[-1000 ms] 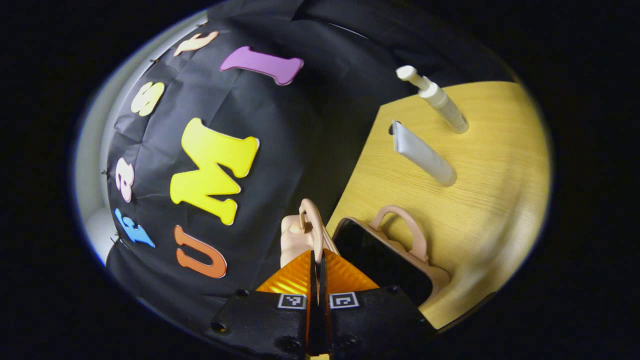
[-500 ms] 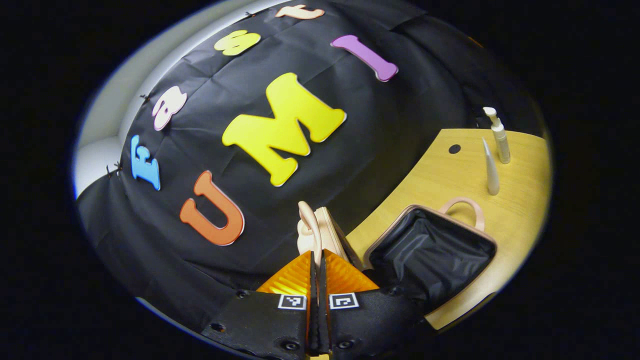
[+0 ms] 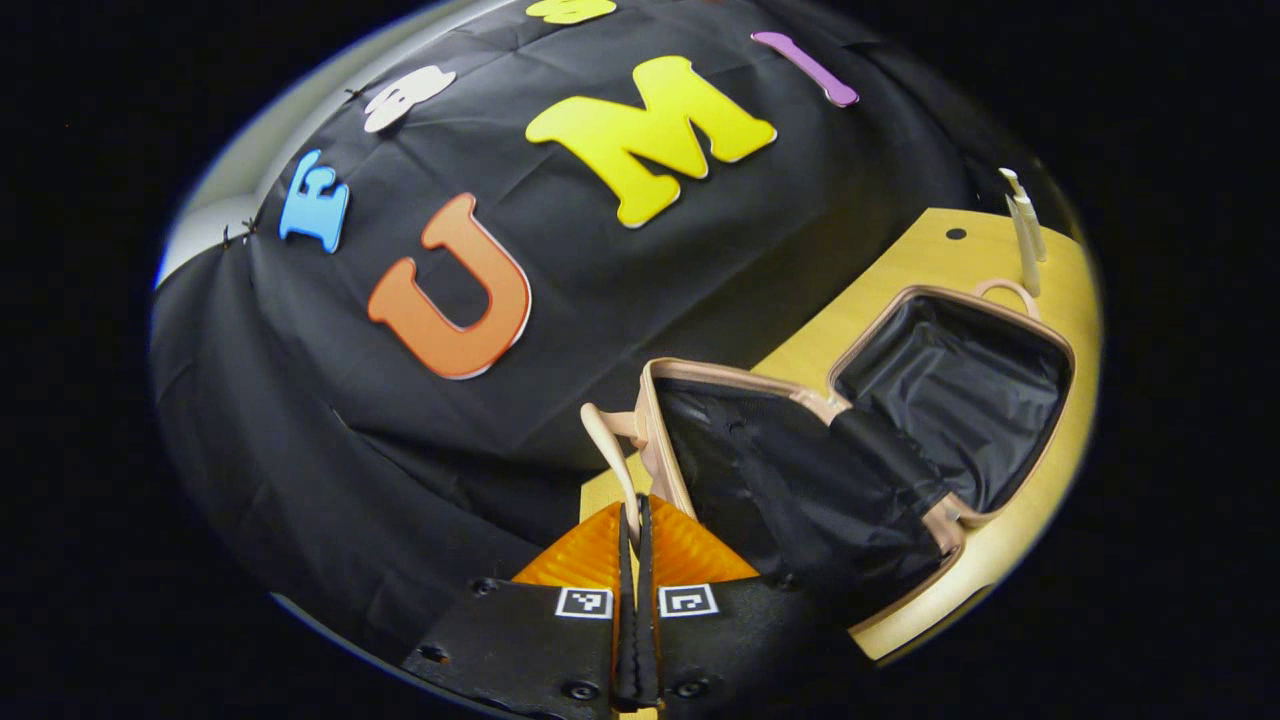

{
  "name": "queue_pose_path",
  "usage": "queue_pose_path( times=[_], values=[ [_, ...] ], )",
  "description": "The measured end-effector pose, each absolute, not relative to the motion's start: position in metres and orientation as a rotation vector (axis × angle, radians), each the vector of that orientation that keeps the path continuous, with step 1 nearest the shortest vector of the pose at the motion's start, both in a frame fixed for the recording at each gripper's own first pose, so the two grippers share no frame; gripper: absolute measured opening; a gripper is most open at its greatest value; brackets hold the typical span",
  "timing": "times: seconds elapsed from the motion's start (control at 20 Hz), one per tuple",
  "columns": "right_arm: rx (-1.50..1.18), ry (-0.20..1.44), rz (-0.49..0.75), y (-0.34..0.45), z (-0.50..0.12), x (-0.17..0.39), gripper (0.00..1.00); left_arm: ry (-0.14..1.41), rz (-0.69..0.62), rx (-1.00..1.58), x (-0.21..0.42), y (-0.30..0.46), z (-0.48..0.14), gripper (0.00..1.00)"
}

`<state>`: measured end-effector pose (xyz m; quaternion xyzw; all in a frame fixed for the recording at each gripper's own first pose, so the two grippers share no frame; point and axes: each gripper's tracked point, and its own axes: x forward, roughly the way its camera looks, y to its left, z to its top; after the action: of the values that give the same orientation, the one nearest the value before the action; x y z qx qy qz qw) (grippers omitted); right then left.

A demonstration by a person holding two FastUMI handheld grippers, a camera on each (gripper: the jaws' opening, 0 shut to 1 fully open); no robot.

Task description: First open the suitcase, pack the skin care products into it, and then close the suitcase.

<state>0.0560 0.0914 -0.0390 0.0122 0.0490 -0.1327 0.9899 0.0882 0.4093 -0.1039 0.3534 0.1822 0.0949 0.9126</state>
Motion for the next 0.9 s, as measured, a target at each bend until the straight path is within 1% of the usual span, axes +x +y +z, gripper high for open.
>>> queue_pose_path(
  times=[0.2, 0.35, 0.5, 0.75, 0.9],
  values=[
    [0.000, 0.126, -0.278, 0.110, -0.044, 0.057, 0.81, 0.413, 0.161, 0.641, 0.092, 0.442, -0.146, 0.03],
    [0.002, 0.157, -0.267, 0.123, -0.048, 0.058, 0.81, 0.485, 0.122, 0.561, 0.092, 0.468, -0.190, 0.03],
    [-0.023, 0.162, -0.270, 0.122, -0.047, 0.054, 0.80, 0.509, 0.086, 0.537, 0.098, 0.478, -0.219, 0.03],
    [-0.052, 0.189, -0.269, 0.118, -0.056, 0.043, 0.80, 0.561, 0.045, 0.506, 0.099, 0.486, -0.252, 0.03],
    [-0.050, 0.199, -0.264, 0.113, -0.058, 0.035, 0.80, 0.558, 0.040, 0.471, 0.101, 0.488, -0.259, 0.03]
  ],
)
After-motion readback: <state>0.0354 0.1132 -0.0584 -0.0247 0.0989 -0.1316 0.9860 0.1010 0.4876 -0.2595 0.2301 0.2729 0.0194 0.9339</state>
